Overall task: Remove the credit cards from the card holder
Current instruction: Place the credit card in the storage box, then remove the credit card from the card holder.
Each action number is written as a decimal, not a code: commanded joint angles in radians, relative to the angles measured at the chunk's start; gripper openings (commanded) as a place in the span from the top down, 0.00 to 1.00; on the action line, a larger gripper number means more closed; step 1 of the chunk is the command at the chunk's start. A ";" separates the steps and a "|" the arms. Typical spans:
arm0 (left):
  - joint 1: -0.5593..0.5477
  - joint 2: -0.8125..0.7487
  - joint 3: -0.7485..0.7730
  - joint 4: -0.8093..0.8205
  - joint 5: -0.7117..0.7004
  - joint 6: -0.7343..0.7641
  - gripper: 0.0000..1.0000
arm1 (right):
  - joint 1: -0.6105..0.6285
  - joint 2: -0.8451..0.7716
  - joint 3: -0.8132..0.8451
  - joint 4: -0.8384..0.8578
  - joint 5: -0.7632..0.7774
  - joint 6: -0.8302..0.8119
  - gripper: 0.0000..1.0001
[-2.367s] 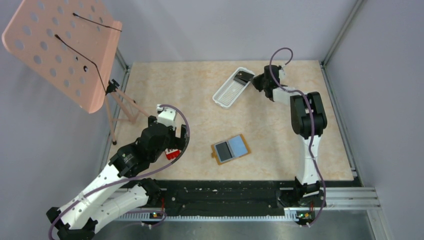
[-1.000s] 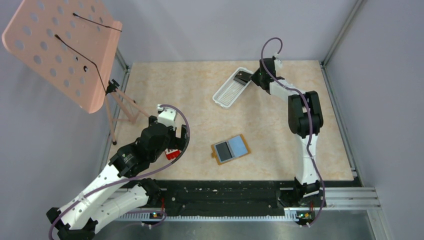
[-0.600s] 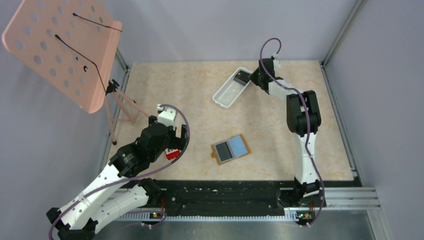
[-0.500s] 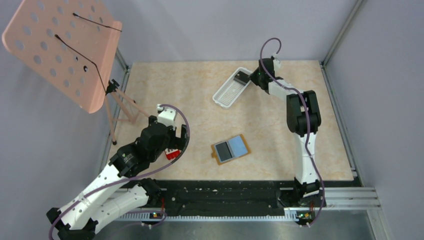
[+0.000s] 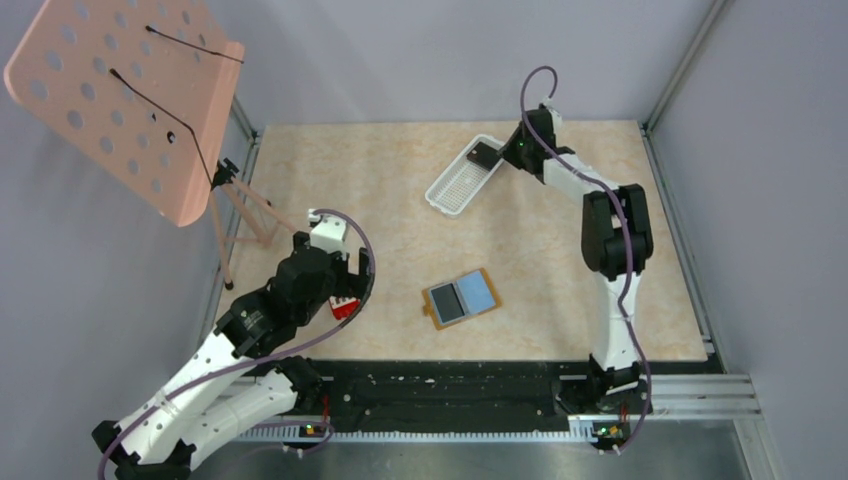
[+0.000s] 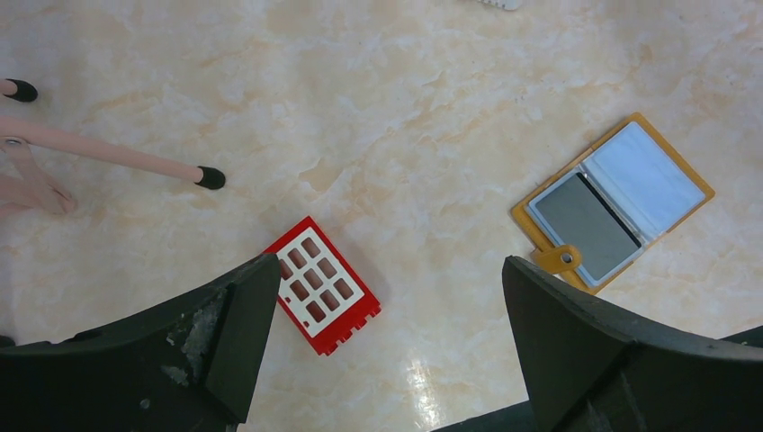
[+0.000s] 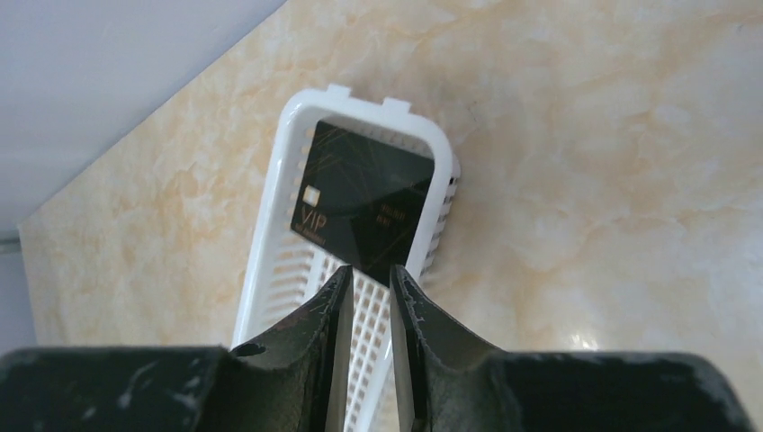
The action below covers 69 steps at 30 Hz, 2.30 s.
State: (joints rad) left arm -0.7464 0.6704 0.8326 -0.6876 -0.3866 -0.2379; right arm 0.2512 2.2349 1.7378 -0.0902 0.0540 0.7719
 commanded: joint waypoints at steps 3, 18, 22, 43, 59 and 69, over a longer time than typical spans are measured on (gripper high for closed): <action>0.007 -0.046 0.010 0.068 0.009 -0.082 0.01 | 0.014 -0.366 -0.223 -0.001 -0.126 -0.155 0.76; -0.010 0.129 -0.154 0.315 0.525 -0.441 0.25 | 0.241 -0.961 -1.047 0.146 -0.342 -0.101 0.71; -0.025 0.196 -0.253 0.456 0.538 -0.517 0.32 | 0.320 -1.019 -1.163 0.222 -0.400 -0.063 0.72; -0.069 0.623 -0.246 0.655 0.432 -0.535 0.33 | 0.342 -0.875 -1.270 0.421 -0.573 -0.082 0.70; -0.076 0.711 -0.271 0.741 0.434 -0.525 0.56 | 0.367 -0.724 -1.245 0.538 -0.590 -0.051 0.72; -0.079 0.723 -0.264 0.710 0.417 -0.514 0.87 | 0.373 -0.711 -1.247 0.520 -0.535 -0.062 0.74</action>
State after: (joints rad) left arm -0.8192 1.3968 0.5549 0.0002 0.0505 -0.7628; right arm 0.6086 1.5303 0.4671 0.3988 -0.5083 0.7185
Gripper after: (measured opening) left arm 0.201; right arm 0.262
